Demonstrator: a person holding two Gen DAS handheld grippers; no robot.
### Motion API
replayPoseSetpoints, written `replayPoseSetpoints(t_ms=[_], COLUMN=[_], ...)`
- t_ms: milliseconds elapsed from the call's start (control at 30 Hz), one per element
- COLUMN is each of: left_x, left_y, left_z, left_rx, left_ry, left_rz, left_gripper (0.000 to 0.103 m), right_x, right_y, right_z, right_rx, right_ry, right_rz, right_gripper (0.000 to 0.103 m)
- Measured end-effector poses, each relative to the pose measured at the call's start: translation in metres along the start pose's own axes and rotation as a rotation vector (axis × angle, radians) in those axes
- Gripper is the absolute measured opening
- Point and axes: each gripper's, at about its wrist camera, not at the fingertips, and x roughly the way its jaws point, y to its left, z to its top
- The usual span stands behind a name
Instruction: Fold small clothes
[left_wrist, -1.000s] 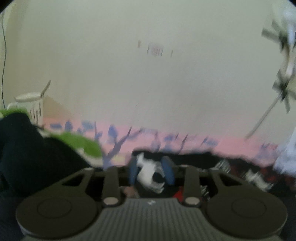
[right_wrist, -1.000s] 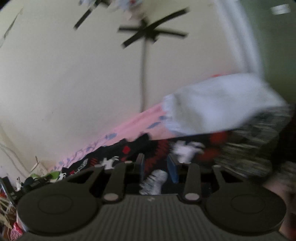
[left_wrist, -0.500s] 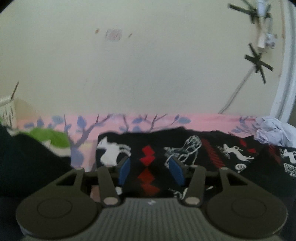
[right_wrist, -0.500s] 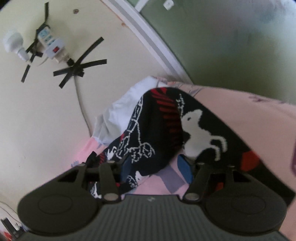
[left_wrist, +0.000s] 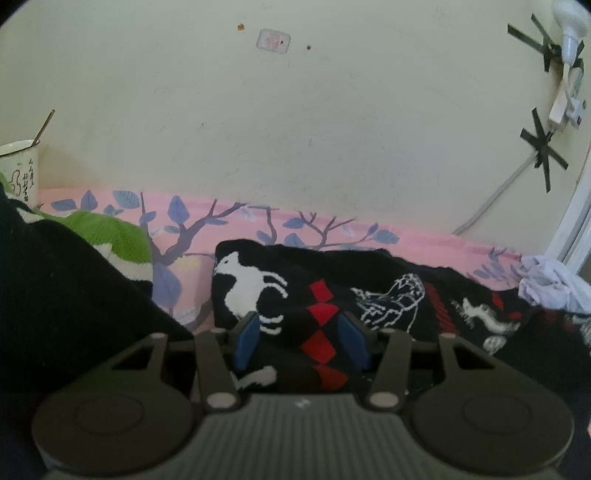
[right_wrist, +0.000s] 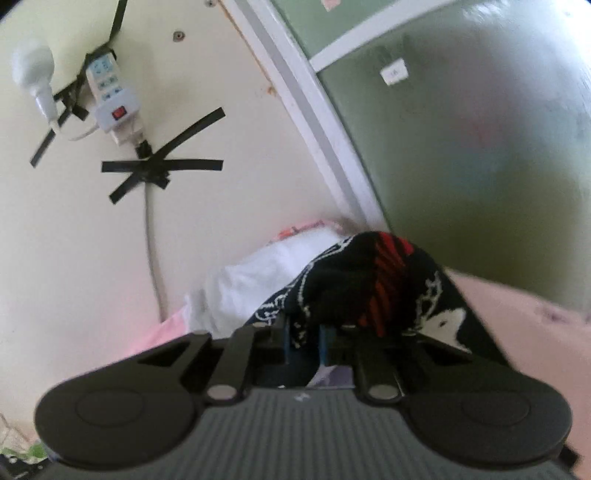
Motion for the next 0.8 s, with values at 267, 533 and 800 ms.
replayPoseSetpoints(t_ms=[267, 533, 800], left_x=[0.002, 0.001, 0.0], left_y=[-0.001, -0.003, -0.001], left_z=[-0.001, -0.001, -0.002], left_rx=[0.031, 0.047, 0.044], left_ry=[0.017, 0.015, 0.007], left_rz=[0.011, 0.013, 0.005], left_gripper=[0.049, 0.051, 0.051], right_x=[-0.001, -0.074, 0.002], right_y=[-0.012, -0.039, -0.065], right_z=[-0.026, -0.008, -0.027], right_rx=[0.014, -0.146, -0.256], right_ry=[0.127, -0.065, 0.133], right_rz=[0.051, -0.079, -0.212], right_gripper=[0.046, 0.06, 0.049])
